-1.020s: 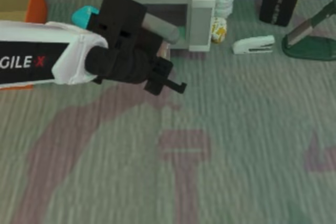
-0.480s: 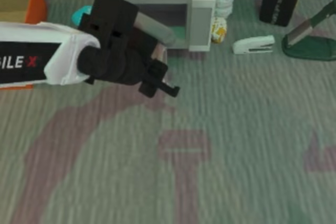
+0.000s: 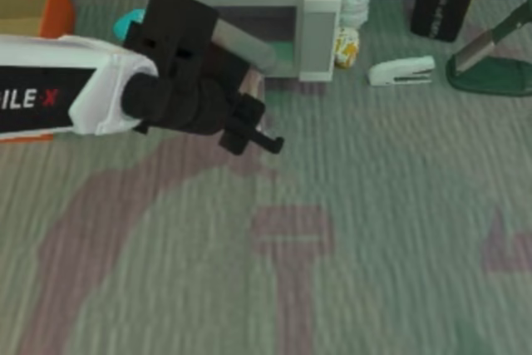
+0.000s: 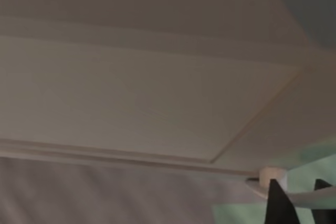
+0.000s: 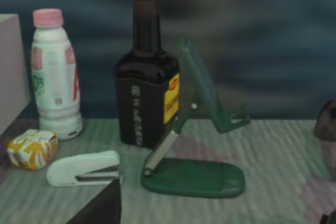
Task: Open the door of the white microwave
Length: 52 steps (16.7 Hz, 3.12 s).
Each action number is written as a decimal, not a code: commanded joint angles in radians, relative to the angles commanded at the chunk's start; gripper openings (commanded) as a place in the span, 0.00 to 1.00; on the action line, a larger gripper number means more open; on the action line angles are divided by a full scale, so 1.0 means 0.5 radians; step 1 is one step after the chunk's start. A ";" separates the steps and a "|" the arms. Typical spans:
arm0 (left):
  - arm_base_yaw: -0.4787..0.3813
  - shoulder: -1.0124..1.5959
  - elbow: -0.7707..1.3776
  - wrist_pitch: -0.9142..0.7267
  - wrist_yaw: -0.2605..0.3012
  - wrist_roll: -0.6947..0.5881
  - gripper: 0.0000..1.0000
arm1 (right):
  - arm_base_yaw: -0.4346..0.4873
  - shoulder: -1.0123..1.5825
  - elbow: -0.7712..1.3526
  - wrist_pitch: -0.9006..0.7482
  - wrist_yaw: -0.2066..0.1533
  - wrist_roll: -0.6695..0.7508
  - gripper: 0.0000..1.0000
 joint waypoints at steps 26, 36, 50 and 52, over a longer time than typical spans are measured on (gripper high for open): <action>0.060 -0.037 -0.044 -0.021 0.115 0.142 0.00 | 0.000 0.000 0.000 0.000 0.000 0.000 1.00; 0.060 -0.037 -0.044 -0.021 0.115 0.142 0.00 | 0.000 0.000 0.000 0.000 0.000 0.000 1.00; 0.047 -0.037 -0.048 -0.025 0.133 0.137 0.00 | 0.000 0.000 0.000 0.000 0.000 0.000 1.00; 0.067 -0.044 -0.058 -0.036 0.158 0.180 0.00 | 0.000 0.000 0.000 0.000 0.000 0.000 1.00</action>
